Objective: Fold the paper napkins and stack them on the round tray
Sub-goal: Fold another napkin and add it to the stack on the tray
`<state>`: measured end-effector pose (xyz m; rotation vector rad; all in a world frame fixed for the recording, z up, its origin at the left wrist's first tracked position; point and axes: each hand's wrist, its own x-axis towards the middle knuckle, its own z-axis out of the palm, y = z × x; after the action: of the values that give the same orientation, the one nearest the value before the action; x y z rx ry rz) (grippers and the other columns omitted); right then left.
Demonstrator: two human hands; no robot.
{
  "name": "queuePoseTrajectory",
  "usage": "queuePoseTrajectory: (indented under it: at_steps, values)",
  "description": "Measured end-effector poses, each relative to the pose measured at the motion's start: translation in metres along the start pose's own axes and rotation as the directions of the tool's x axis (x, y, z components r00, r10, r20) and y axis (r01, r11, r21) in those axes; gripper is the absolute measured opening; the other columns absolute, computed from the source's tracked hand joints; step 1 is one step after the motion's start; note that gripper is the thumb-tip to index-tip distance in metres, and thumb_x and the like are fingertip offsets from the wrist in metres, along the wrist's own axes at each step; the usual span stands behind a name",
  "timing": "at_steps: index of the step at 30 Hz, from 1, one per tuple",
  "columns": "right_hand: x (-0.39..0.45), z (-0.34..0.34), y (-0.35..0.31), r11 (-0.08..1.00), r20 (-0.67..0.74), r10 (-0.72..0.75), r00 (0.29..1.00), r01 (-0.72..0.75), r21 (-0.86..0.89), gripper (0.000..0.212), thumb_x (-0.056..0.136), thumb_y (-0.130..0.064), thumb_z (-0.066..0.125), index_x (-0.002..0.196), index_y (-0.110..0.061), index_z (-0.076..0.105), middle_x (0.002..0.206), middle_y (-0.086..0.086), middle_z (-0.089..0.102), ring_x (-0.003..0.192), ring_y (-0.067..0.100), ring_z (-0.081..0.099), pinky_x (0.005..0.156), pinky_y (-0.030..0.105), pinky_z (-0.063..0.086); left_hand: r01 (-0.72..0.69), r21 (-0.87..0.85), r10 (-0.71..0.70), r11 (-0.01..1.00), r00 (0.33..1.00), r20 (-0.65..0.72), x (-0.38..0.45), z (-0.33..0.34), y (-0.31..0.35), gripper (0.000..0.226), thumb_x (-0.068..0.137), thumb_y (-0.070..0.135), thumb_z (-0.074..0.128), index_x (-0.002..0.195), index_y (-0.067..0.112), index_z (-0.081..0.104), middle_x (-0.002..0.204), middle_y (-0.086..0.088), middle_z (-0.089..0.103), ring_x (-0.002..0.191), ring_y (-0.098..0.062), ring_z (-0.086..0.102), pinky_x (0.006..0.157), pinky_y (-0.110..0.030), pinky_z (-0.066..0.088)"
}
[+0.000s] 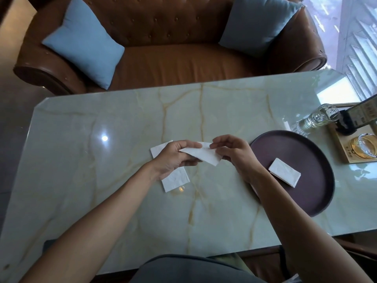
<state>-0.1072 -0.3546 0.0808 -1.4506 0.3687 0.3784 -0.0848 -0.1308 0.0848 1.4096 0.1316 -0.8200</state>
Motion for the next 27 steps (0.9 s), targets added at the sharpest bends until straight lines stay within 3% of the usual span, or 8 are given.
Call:
queuePoseTrajectory:
  at_steps: [4,9,11,15,17,21,27]
  values:
    - [0.0,-0.001,0.001,0.999,0.043,0.027,0.999,-0.028,0.021,0.03,0.089,0.018,0.056,0.104,-0.005,0.068,0.094,0.007,0.077,0.087,0.017,0.071,0.074,0.025,0.058,-0.035,0.156,0.039,0.987,0.999,-0.024,-0.001,0.001,-0.005,0.033,0.09,-0.004,0.069,0.12,0.008,0.07,0.106,0.009,0.073,0.089,-0.008,0.072,0.091,-0.031,0.06]
    - [-0.003,-0.003,0.0,0.999,0.097,0.05,0.994,-0.049,-0.011,0.025,0.09,0.012,0.058,0.099,-0.008,0.07,0.092,0.008,0.077,0.082,0.021,0.068,0.076,0.028,0.056,-0.063,0.1,0.064,0.993,0.998,-0.01,0.001,0.002,-0.012,0.026,0.09,0.01,0.074,0.115,0.004,0.072,0.107,-0.014,0.074,0.099,-0.02,0.072,0.094,-0.035,0.056]
    - [-0.005,-0.003,0.0,0.998,0.103,0.053,0.993,-0.057,0.036,0.022,0.091,0.006,0.057,0.093,-0.011,0.072,0.089,0.01,0.073,0.082,0.026,0.067,0.08,0.032,0.055,-0.078,0.105,0.082,0.991,0.996,-0.036,0.002,0.003,-0.014,0.028,0.09,0.018,0.075,0.116,0.007,0.074,0.114,-0.013,0.075,0.101,-0.02,0.073,0.091,-0.032,0.057]
    - [-0.008,-0.009,0.003,0.978,0.17,0.057,0.984,-0.089,0.19,0.028,0.079,-0.002,0.052,0.1,-0.01,0.069,0.105,0.013,0.072,0.101,0.026,0.071,0.09,0.039,0.056,-0.08,0.041,0.086,0.996,0.98,-0.177,0.007,0.004,-0.015,0.021,0.09,0.022,0.075,0.107,0.008,0.077,0.104,-0.007,0.078,0.094,-0.02,0.074,0.087,-0.033,0.056]
    - [-0.009,-0.009,0.004,0.975,0.185,0.045,0.982,-0.084,0.204,0.031,0.082,-0.001,0.053,0.108,-0.008,0.068,0.112,0.012,0.072,0.107,0.025,0.071,0.094,0.04,0.057,-0.091,0.028,0.095,0.995,0.971,-0.217,0.008,0.006,-0.014,0.019,0.09,0.023,0.075,0.104,0.009,0.078,0.099,-0.006,0.078,0.092,-0.02,0.074,0.089,-0.036,0.058]
    - [-0.007,-0.001,0.008,1.0,0.041,0.003,0.999,-0.004,0.026,0.009,0.095,-0.008,0.069,0.104,-0.006,0.068,0.103,0.01,0.073,0.099,0.021,0.071,0.089,0.038,0.056,-0.136,0.019,0.136,0.991,0.959,-0.249,0.009,0.01,-0.011,0.018,0.092,0.022,0.073,0.104,0.01,0.077,0.096,-0.007,0.077,0.088,-0.02,0.074,0.086,-0.035,0.058]
    - [-0.005,0.002,0.007,0.997,-0.007,-0.023,1.0,0.022,-0.077,0.012,0.093,-0.01,0.072,0.101,-0.001,0.069,0.096,0.009,0.074,0.091,0.017,0.072,0.088,0.036,0.056,-0.142,-0.07,0.117,0.987,0.951,-0.288,0.014,0.011,-0.013,0.022,0.097,0.024,0.067,0.105,0.006,0.074,0.108,-0.01,0.077,0.101,-0.026,0.075,0.081,-0.029,0.057]
